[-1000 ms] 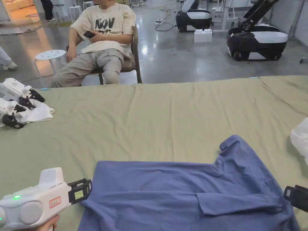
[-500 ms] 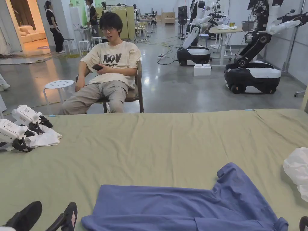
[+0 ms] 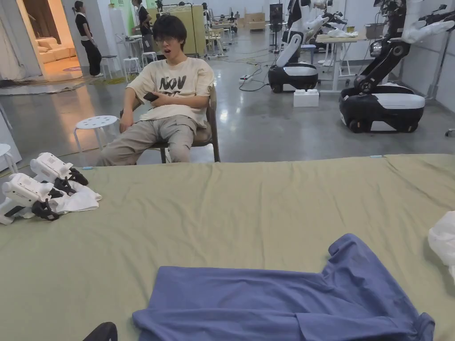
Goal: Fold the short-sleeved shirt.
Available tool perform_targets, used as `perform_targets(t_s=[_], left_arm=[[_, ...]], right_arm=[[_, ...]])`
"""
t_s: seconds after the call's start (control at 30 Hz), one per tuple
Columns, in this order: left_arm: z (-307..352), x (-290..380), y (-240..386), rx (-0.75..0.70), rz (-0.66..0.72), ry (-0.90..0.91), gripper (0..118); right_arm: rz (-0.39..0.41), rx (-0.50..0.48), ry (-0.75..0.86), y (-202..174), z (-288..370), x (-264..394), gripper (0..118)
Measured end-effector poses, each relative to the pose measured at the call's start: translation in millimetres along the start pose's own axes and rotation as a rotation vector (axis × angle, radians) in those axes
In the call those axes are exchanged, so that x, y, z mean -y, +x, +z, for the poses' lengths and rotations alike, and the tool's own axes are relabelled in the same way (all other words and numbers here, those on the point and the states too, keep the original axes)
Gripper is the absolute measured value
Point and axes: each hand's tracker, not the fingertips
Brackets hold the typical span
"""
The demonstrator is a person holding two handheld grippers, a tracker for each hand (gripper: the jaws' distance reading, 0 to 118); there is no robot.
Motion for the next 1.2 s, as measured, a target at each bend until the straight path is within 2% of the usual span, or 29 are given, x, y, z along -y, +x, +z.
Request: perform_targets(t_s=[0.1, 0.13, 0.17, 0.2, 0.23, 0.27, 0.37, 0.43, 0.53, 0.57, 0.6, 0.63, 0.73, 0.77, 0.8, 0.87, 0.9, 0.97, 1.0, 1.07, 1.13, 1.17, 1.2], left_arm=[[-31.7, 23.8, -16.3, -0.018, 0.023, -0.063, 0], [-51.2, 40.7, -23.2, -0.029, 0.015, -0.111, 8], [-70.4, 56.7, -30.5, -0.037, 0.029, -0.163, 21], [-92.9, 74.6, -40.0, -0.016, 0.095, -0.265, 43], [-111.4, 91.7, -51.5, -0.011, 0.163, -0.347, 59], [-127.8, 107.4, -61.3, 0.012, 0.216, -0.389, 67], [-172.0, 142.0, -75.9, -0.087, 0.205, -0.489, 68], [-193.3, 155.3, -80.9, -0.091, 0.17, -0.532, 68], [-219.3, 172.6, -80.3, -0.101, 0.192, -0.605, 66], [-224.7, 176.2, -80.7, -0.093, 0.223, -0.624, 58], [-226.0, 180.1, -76.8, -0.086, 0.236, -0.637, 29], [-228.8, 183.6, -72.9, -0.098, 0.216, -0.65, 12], [-225.8, 190.7, -54.6, -0.113, 0.086, -0.635, 8], [-229.1, 191.1, -53.6, -0.113, 0.067, -0.653, 7], [-232.8, 190.2, -54.9, -0.11, 0.066, -0.664, 7], [-236.3, 189.5, -53.3, -0.102, 0.052, -0.691, 7], [-238.0, 188.6, -52.9, -0.098, 0.038, -0.699, 7], [-237.5, 187.8, -50.6, -0.09, 0.009, -0.707, 7], [-236.5, 187.8, -49.7, -0.088, 0.001, -0.708, 7], [-237.7, 187.7, -48.6, -0.09, -0.002, -0.711, 7], [-237.4, 189.6, -48.9, -0.091, -0.006, -0.711, 7], [-237.3, 190.2, -48.0, -0.092, -0.012, -0.708, 7], [-236.9, 190.5, -47.4, -0.093, -0.017, -0.705, 7]], right_arm=[[-0.017, -0.011, -0.023, 1.2, -5.4, 4.5, 0], [-0.04, -0.021, -0.032, 2.9, -7.2, 7.8, 0], [-0.068, -0.033, -0.043, 4.3, -8.6, 11.2, 0], [-0.092, -0.04, -0.06, 5.8, -9.7, 15.2, 0], [-0.101, -0.041, -0.073, 7.3, -9.9, 18.9, 0], [-0.103, -0.039, -0.086, 9.1, -8.7, 23.0, 0], [-0.103, -0.014, -0.147, 16.7, -5.3, 35.6, 0], [-0.118, 0.008, -0.188, 23.7, -3.5, 43.4, 0], [-0.169, 0.049, -0.241, 36.2, -3.8, 53.9, 0], [-0.189, 0.058, -0.25, 40.7, -4.3, 57.0, 0], [-0.213, 0.067, -0.264, 44.7, -5.3, 59.6, 0], [-0.229, 0.077, -0.278, 48.4, -7.4, 62.2, 0], [-0.254, 0.09, -0.314, 58.1, -22.5, 69.5, 0], [-0.286, 0.088, -0.332, 63.2, -35.1, 73.5, 0], [-0.321, 0.091, -0.349, 66.4, -48.3, 78.0, 13], [-0.375, 0.108, -0.409, 78.9, -85.5, 91.0, 57], [-0.408, 0.122, -0.422, 84.9, -105.0, 101.1, 66], [-0.495, 0.102, -0.394, 97.6, -141.1, 124.4, 65], [-0.518, 0.136, -0.425, 101.6, -156.0, 132.5, 65], [-0.515, 0.224, -0.493, 106.4, -183.1, 151.2, 64], [-0.481, 0.246, -0.579, 107.5, -201.2, 165.1, 55], [-0.443, 0.261, -0.559, 103.8, -201.4, 165.6, 48], [-0.381, 0.263, -0.533, 97.5, -197.1, 159.7, 26]])
